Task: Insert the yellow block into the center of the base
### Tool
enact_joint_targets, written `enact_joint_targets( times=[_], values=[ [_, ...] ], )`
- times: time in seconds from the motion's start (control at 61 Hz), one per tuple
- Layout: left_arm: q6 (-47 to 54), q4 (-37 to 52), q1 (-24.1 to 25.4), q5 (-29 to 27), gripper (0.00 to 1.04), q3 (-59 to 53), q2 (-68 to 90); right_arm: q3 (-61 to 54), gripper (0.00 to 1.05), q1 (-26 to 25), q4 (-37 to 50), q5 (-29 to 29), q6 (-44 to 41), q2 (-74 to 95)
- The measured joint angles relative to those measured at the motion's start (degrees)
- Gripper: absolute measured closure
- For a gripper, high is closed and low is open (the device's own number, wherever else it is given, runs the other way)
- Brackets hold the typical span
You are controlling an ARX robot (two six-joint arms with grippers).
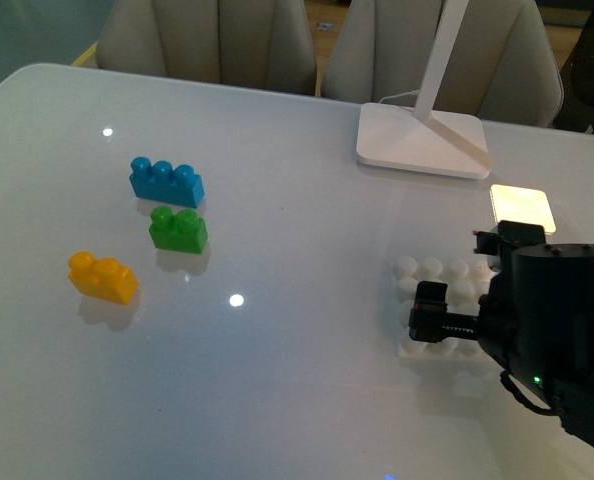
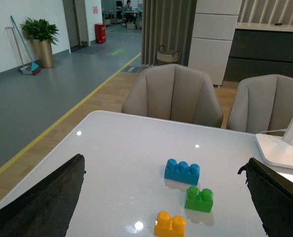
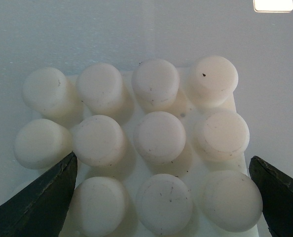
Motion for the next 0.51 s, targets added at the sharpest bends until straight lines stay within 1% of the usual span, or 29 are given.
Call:
enact_joint_targets(
  times=[0.213,0.508],
  values=[
    [0.0,0.0,0.0,0.0,0.07,0.0,0.0,9.5,0.08,8.4,-10.7,3.9,5.0,-0.1],
    [0.0,0.0,0.0,0.0,0.07,0.0,0.0,18.0,0.08,15.0,-19.3,6.9,10.6,1.1]
  ],
)
